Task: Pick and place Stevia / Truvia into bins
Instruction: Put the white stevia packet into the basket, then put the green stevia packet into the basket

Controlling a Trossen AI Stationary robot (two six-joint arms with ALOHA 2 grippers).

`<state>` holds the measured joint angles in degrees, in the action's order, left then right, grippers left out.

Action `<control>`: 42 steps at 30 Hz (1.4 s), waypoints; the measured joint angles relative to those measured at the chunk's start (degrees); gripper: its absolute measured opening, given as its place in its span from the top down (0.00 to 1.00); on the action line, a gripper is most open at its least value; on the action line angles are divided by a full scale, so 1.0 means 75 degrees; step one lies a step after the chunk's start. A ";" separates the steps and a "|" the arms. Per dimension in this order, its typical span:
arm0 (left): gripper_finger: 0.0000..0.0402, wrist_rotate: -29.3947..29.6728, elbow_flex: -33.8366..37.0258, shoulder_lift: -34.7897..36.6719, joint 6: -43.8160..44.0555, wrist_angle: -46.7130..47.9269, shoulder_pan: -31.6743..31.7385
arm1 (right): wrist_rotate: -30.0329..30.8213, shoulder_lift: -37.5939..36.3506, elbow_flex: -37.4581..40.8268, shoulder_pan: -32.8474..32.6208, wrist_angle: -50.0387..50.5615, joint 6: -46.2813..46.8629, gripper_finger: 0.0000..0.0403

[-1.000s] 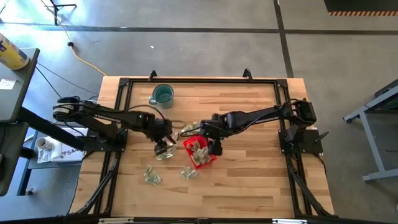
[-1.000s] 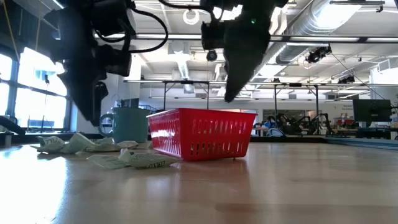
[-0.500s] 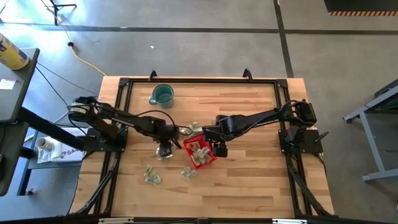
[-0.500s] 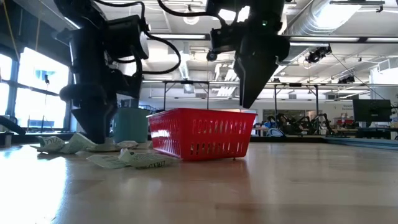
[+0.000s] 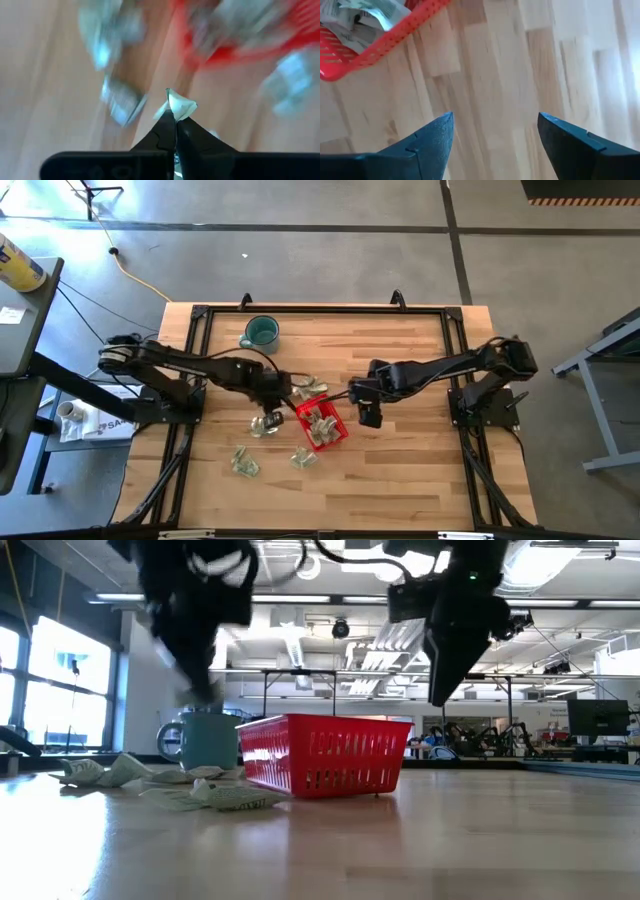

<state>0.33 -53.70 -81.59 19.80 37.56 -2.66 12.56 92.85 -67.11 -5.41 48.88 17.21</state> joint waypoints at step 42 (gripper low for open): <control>0.49 0.0514 0.1431 0.1816 0.5204 0.0133 -0.1824 | -0.1608 0.0963 -0.0442 0.1585 -0.2651 -0.1632 0.31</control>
<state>4.19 -42.97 -67.97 58.83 38.56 -16.33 0.50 100.08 -70.42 6.48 28.99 4.97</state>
